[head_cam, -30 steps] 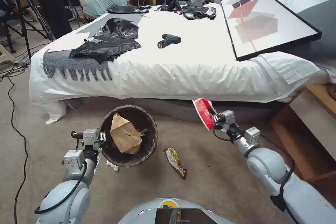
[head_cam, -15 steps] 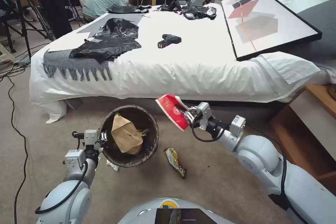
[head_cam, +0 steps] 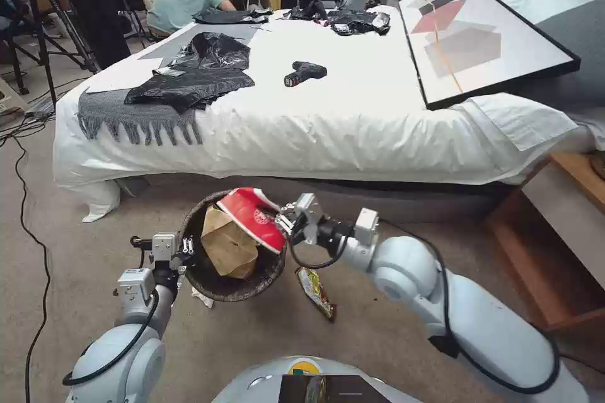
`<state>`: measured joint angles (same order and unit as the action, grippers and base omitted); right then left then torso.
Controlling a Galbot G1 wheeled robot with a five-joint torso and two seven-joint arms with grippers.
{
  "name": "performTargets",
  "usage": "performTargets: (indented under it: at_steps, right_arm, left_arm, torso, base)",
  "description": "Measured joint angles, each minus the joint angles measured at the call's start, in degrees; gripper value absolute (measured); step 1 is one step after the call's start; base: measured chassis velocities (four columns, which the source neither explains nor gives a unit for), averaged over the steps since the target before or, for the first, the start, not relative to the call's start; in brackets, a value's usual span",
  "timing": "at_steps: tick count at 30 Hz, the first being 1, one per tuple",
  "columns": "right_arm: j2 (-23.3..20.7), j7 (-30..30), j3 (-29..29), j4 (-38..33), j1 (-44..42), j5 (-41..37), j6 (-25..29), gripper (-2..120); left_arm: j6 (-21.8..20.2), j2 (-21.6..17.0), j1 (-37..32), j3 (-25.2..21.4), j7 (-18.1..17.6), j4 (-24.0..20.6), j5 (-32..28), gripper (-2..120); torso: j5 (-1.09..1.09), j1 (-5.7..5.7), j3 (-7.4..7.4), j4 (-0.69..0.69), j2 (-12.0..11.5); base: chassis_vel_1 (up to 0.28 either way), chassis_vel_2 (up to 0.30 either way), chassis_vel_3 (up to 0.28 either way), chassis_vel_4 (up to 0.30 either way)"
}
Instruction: Pick up the trash bin, then pick up the garbage from the floor and place it into the trash bin.
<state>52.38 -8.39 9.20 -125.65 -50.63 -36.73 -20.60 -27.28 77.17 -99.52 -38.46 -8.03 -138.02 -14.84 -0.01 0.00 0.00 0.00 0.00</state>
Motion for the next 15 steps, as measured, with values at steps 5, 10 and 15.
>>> performTargets:
  at_steps: [5,10,15]
  right_arm:
    - [2.12,1.35,3.35,1.93,1.63,1.55,-1.28,0]
    - [4.24,3.94,6.77,3.99,3.21,3.14,-2.18,0]
    - [5.86,6.03,8.78,5.38,3.96,4.47,-3.63,0]
  left_arm:
    - [-0.16,0.01,0.01,-0.08,0.00,-0.02,0.01,0]
    - [-0.32,-0.04,0.02,-0.11,0.02,-0.09,0.01,0]
    - [-0.44,-0.04,0.03,-0.08,0.07,-0.16,0.01,0]
  torso:
    - [-0.01,0.00,0.00,0.00,0.00]
    - [0.00,0.00,0.00,0.00,0.00]
    - [0.00,0.00,0.00,0.00,0.00]
  base:
    - [0.000,0.000,0.000,0.000]
    - [0.000,0.000,0.000,0.000]
    - [0.000,0.000,0.000,0.000]
